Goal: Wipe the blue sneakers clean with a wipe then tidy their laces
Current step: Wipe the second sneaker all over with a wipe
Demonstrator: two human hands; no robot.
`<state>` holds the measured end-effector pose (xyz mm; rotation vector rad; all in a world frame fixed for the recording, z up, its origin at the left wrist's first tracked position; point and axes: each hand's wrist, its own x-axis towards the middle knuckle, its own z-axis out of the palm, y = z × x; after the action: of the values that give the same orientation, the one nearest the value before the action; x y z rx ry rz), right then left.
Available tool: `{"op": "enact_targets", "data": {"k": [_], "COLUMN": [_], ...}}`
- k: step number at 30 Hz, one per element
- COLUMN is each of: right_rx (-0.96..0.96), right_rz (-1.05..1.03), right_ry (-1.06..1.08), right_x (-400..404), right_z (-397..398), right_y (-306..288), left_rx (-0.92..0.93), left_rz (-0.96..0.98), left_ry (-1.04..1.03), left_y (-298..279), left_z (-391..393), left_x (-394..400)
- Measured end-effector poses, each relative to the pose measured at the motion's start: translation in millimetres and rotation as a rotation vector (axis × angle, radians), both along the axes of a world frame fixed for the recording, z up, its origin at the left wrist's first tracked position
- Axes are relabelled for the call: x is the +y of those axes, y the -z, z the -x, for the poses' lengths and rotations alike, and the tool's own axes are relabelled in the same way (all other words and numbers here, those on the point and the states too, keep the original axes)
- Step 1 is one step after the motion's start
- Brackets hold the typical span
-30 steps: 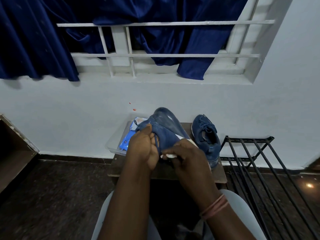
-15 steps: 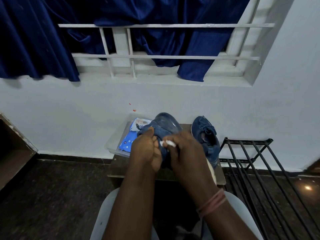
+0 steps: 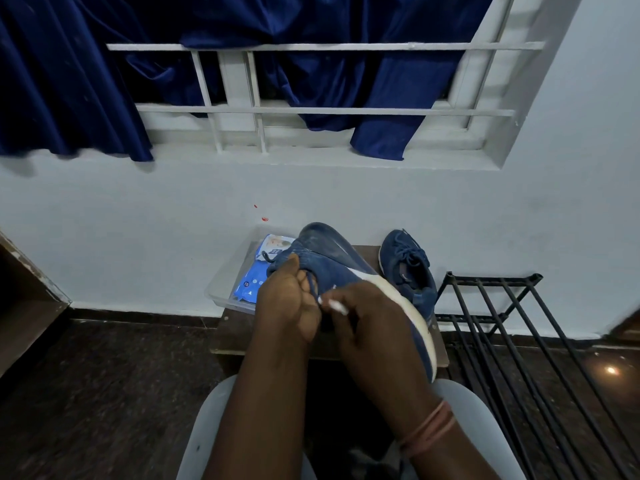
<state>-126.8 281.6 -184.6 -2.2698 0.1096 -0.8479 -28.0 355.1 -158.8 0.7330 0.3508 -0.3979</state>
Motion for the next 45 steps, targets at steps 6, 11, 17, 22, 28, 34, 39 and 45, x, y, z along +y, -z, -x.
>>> {"op": "enact_targets", "data": {"k": [6, 11, 17, 22, 28, 34, 39, 45], "right_rx": [-0.106, -0.098, -0.116, 0.036, -0.056, -0.103, -0.094, -0.063], "right_rz": [-0.002, -0.01, -0.135, 0.037, -0.018, -0.002, -0.012, -0.034], "right_ry": [0.092, 0.145, 0.208, 0.074, 0.062, 0.139, 0.136, 0.15], "right_x": [-4.3, -8.6, -20.5, -17.3, -32.7, -18.4, -22.5, -16.9], "right_z": [-10.8, -17.9, -17.3, 4.3, 1.7, -9.6, -27.9, -7.4], "right_y": [-4.8, -10.2, -16.2, -13.3, -18.9, -21.5, -38.8, -13.9], "left_rx": [0.025, -0.047, -0.176, -0.19, -0.151, -0.161, -0.241, -0.238], "left_rz": [0.018, 0.003, -0.079, -0.087, 0.059, -0.008, -0.063, -0.105], "left_ry": [0.005, 0.06, 0.198, 0.217, 0.321, 0.262, 0.3, 0.183], "left_y": [-13.0, -9.6, -1.8, -11.2, -21.7, -10.5, -10.5, -10.9], "left_z": [4.4, 13.4, 26.7, 32.3, 32.4, 29.6, 37.2, 28.5], "left_x": [-6.4, -4.9, -11.4, -5.7, -5.1, -11.1, -12.5, -7.0]}}
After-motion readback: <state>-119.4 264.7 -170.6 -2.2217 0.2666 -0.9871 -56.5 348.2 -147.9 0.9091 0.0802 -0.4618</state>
